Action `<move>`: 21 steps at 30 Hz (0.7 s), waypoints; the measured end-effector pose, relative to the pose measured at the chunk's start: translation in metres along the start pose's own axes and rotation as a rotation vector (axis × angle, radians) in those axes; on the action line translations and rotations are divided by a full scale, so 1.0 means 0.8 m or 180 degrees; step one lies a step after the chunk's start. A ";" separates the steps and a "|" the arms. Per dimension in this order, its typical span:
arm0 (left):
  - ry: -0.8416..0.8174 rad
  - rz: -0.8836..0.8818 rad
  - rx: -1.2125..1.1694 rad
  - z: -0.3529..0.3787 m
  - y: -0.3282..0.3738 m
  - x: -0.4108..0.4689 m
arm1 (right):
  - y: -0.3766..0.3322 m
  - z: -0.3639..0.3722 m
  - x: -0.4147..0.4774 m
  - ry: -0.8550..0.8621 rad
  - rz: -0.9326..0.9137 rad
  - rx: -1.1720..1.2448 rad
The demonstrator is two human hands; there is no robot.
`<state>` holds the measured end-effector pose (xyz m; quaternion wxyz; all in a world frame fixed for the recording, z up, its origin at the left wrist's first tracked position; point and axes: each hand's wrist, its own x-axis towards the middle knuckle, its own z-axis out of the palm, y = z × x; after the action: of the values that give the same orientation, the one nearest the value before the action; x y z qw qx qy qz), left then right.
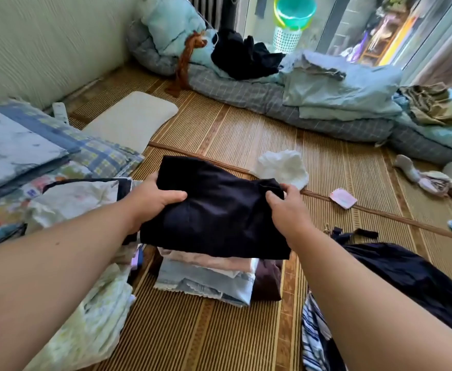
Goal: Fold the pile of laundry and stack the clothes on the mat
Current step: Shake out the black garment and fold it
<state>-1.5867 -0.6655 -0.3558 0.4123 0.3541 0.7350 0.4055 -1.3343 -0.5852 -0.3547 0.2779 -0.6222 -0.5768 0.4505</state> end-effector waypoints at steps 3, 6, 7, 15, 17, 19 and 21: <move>-0.0037 -0.0653 0.1066 0.012 -0.024 0.030 | 0.022 0.025 0.016 -0.0177 -0.0165 -0.0728; 0.0179 -0.0891 0.1820 0.038 -0.053 0.038 | 0.054 0.051 0.018 -0.0739 -0.0367 -0.1740; 0.0278 -0.0666 0.2088 0.045 -0.062 0.038 | 0.064 0.059 0.017 -0.0896 -0.0371 -0.1925; -0.0045 0.0222 0.2064 0.082 -0.088 0.065 | 0.101 0.084 0.053 -0.0917 0.0194 -0.2539; -0.0129 0.0339 0.2187 0.097 -0.088 0.073 | 0.109 0.079 0.065 -0.0930 0.0322 -0.2700; -0.0225 0.0375 0.2282 0.109 -0.091 0.076 | 0.116 0.074 0.071 -0.0978 0.0420 -0.2861; -0.0285 0.0349 0.2342 0.112 -0.093 0.077 | 0.119 0.072 0.069 -0.0952 0.0427 -0.2860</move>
<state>-1.5454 -0.6171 -0.4709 0.2668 0.5348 0.7927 0.1199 -1.3447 -0.5586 -0.4760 -0.1343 -0.6449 -0.7067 0.2581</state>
